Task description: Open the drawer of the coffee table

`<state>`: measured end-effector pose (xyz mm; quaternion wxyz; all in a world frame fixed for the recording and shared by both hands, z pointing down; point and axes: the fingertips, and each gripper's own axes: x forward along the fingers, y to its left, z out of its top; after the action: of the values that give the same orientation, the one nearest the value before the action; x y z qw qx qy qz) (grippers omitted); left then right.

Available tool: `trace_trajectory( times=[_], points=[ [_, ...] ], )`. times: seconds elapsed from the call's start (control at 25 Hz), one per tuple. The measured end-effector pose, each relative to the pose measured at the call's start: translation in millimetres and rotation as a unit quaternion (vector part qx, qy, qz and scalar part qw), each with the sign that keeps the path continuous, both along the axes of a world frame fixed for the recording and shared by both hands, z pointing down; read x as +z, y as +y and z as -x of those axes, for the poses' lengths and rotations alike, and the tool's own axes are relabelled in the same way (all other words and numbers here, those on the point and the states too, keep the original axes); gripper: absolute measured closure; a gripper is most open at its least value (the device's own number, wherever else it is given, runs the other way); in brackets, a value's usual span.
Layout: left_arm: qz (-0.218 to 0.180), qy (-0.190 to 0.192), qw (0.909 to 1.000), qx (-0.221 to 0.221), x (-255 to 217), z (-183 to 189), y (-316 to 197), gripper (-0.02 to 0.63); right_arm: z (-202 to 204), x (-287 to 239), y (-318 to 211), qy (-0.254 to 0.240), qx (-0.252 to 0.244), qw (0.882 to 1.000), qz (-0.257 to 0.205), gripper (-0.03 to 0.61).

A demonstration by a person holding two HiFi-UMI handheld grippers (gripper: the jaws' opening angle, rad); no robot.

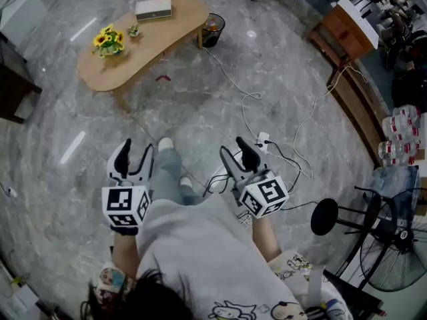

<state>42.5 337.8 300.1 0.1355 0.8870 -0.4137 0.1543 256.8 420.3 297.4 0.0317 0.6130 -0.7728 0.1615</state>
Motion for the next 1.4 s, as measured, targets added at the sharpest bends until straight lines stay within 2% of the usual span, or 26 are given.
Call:
trace_trajectory(
  times=[0.4, 0.88, 1.16, 1.4],
  points=[
    [0.006, 0.011, 0.9999, 0.007, 6, -17, -57, 0.383, -9, 9, -53, 0.000, -0.003, 1.000, 0.018, 0.380],
    [0.013, 0.026, 0.9996, -0.003, 2, -28, -209, 0.381, -18, 0, -200, 0.025, -0.019, 0.999, 0.030, 0.367],
    [0.012, 0.027, 0.9995, -0.015, 3, -13, -280, 0.380, -6, -1, -278, 0.025, -0.031, 0.999, 0.031, 0.357],
    [0.015, 0.033, 0.9989, -0.028, 4, 3, -307, 0.379, 10, -3, -316, 0.022, -0.046, 0.998, 0.030, 0.354]
  ],
)
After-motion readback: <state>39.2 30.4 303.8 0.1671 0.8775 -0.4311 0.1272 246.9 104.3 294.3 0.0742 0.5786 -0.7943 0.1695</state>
